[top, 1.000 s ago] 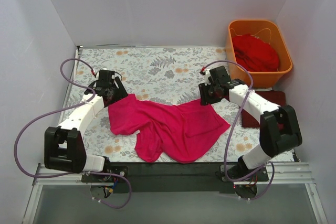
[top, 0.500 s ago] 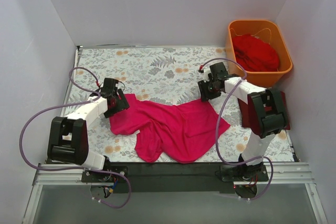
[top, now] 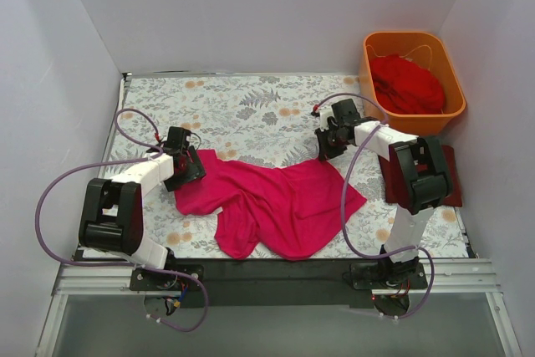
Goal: Fold and stack the t-shirts
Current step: Flatten the tshirt out
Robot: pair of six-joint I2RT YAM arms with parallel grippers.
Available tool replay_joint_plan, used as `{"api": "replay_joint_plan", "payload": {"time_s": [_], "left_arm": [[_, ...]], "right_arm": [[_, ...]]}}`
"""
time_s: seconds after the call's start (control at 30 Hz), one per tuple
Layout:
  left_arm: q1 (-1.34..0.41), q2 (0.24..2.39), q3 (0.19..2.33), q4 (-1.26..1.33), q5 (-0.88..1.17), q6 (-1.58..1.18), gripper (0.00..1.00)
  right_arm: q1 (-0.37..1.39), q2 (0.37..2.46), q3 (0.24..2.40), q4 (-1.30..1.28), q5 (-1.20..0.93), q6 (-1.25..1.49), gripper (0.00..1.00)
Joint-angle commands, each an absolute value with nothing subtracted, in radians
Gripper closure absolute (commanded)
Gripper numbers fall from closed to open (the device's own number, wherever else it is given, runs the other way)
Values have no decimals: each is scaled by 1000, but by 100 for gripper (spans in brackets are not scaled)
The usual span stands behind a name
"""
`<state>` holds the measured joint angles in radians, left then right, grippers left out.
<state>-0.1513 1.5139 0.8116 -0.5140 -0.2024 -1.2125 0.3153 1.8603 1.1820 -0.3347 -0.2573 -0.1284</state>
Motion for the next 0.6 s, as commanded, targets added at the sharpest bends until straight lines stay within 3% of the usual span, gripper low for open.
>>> {"api": "replay_joint_plan", "payload": {"time_s": [0.0, 0.2, 0.3, 0.4, 0.43, 0.47, 0.57], "left_arm": [[-152, 1513, 808, -511, -239, -1206, 28], [-152, 1503, 805, -511, -236, -1209, 28], [-152, 1505, 807, -514, -236, -1206, 28], [-152, 1502, 811, -515, -232, -1207, 28], [-152, 1500, 810, -515, -233, -1207, 28], [-152, 1494, 810, -512, -235, -1207, 28], [-152, 1482, 805, -506, -236, -1209, 28]], "right_arm": [[313, 1826, 1227, -340, -194, -127, 99], [272, 1608, 1249, -331, 162, -40, 99], [258, 1530, 1215, -270, 236, -32, 99], [245, 1545, 1230, -285, 235, -14, 74], [245, 1552, 1236, -322, 232, -8, 59], [245, 1555, 1235, -337, 224, 17, 52], [253, 1528, 1192, -342, 155, 66, 45]]}}
